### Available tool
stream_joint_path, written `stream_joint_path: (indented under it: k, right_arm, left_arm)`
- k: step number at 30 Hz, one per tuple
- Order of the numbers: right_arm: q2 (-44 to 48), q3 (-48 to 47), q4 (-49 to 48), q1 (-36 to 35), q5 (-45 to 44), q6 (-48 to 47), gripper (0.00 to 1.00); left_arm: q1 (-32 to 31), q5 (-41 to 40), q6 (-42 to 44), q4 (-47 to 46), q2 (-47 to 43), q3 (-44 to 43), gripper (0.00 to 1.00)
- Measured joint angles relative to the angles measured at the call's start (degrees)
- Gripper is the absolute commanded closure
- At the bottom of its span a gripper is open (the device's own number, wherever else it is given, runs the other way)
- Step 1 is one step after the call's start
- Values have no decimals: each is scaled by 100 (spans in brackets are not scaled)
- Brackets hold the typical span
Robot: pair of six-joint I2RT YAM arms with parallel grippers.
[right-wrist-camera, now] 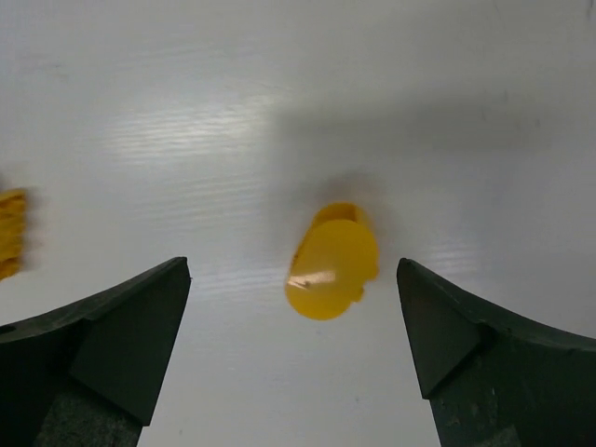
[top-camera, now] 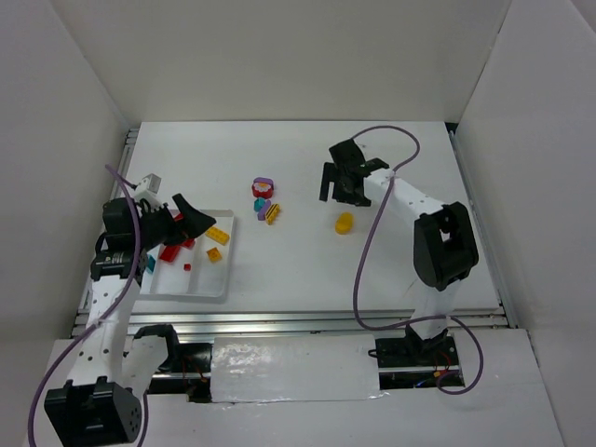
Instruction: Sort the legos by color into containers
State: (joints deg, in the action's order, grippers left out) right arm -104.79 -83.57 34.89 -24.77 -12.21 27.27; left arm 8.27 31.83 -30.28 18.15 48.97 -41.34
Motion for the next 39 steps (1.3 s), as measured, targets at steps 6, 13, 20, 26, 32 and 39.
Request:
stream_joint_path:
  k: [6, 13, 20, 26, 32, 39]
  right_arm:
    - [-168, 590, 83, 83, -376, 654, 1]
    - [-846, 428, 15, 116, -267, 949, 36]
    - [-791, 643, -201, 155, -98, 1062, 100]
    - [-520, 1021, -678, 111, 103, 855, 100]
    - [472, 1523, -1202, -669, 540, 243, 100]
    - [1537, 1290, -1154, -1705, -46, 1093, 100]
  left_arm:
    - [0, 50, 4, -57, -269, 0, 0]
    - [0, 83, 7, -59, -267, 0, 0]
    - [-2, 90, 2, -66, -271, 0, 1]
    - [-2, 114, -13, -111, -271, 33, 1]
    - [-131, 476, -188, -474, -151, 225, 0]
    - [-2133, 396, -671, -1519, -55, 636, 1]
